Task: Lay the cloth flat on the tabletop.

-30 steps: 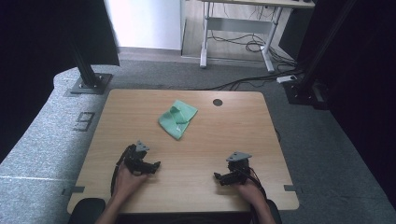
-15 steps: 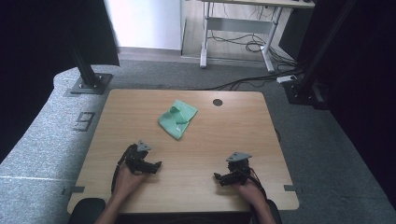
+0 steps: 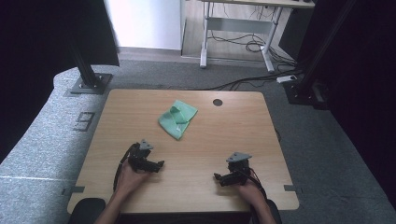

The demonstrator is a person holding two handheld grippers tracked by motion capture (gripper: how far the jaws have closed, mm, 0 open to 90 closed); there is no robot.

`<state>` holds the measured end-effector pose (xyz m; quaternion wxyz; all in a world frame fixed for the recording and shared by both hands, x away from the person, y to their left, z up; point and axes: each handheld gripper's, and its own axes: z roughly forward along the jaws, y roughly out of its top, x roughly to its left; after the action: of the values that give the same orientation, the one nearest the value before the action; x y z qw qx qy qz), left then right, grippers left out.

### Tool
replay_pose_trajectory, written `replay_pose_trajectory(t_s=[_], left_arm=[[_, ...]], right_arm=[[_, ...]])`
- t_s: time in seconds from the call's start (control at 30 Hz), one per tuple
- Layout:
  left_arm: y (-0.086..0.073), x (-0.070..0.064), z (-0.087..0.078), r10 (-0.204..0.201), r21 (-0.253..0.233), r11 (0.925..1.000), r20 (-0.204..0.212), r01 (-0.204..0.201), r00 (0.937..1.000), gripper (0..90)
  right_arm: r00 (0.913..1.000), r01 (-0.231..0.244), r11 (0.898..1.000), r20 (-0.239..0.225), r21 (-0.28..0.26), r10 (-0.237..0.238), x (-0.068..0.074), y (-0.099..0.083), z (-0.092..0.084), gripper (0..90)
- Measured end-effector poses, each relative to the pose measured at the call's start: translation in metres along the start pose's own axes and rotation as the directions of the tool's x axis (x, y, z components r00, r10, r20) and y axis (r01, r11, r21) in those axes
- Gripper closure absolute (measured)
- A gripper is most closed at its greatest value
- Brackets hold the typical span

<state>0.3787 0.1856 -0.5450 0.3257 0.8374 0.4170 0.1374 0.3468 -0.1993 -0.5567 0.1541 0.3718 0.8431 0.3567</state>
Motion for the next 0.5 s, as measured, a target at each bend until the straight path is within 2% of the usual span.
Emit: replay_pose_trajectory(t_s=[0.2, 0.5], left_arm=[[0.013, -0.006, -0.001, 0.038, -0.015, 0.9992, 0.026, -0.038, 0.9989, 11.2], [0.036, -0.004, 0.006, 0.046, -0.043, 0.9981, 0.047, -0.044, 0.9979, 17.5]], right_arm=[[1.0000, 0.000, 1.000, 0.001, 0.000, 0.000, 0.000, 0.000, 0.000, 0.0], [1.0000, -0.001, 1.000, 0.001, 0.000, 0.001, 0.000, 0.000, 0.000, 0.0]])
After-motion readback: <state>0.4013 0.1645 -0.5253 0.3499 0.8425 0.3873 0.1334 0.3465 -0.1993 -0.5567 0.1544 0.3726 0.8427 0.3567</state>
